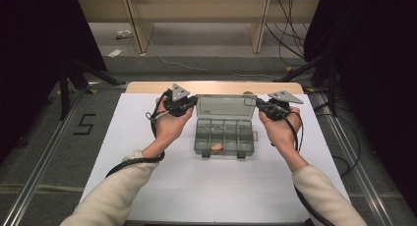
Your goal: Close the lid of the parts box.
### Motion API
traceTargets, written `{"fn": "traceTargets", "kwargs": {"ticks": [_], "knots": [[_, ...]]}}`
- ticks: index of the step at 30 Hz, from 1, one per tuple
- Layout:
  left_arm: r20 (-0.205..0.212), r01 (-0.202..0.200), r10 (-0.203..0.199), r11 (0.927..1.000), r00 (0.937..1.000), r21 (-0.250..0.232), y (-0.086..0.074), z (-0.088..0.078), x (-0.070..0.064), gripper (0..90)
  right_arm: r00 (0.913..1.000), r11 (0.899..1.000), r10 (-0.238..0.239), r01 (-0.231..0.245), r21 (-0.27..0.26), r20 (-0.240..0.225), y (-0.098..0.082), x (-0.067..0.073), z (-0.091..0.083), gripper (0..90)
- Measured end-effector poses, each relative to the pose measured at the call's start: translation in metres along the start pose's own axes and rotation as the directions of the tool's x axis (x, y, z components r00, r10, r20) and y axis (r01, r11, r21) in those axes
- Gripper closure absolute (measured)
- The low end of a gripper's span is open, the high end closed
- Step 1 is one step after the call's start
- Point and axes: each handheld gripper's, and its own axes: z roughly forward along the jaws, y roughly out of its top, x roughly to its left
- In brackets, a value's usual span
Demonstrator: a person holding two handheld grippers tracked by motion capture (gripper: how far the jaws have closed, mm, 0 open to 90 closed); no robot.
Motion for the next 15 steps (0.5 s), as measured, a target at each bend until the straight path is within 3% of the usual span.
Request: {"fn": "traceTargets", "kwargs": {"ticks": [15], "knots": [[-0.001, -0.037, 0.037, 0.9993, 0.9993, -0.008, -0.0057, -0.0065, -0.0046, 84.5, 0.9998, 1.000, -0.015, 0.015, -0.005, -0.011, -0.0066, 0.0021, -0.0083, 89.6]]}}
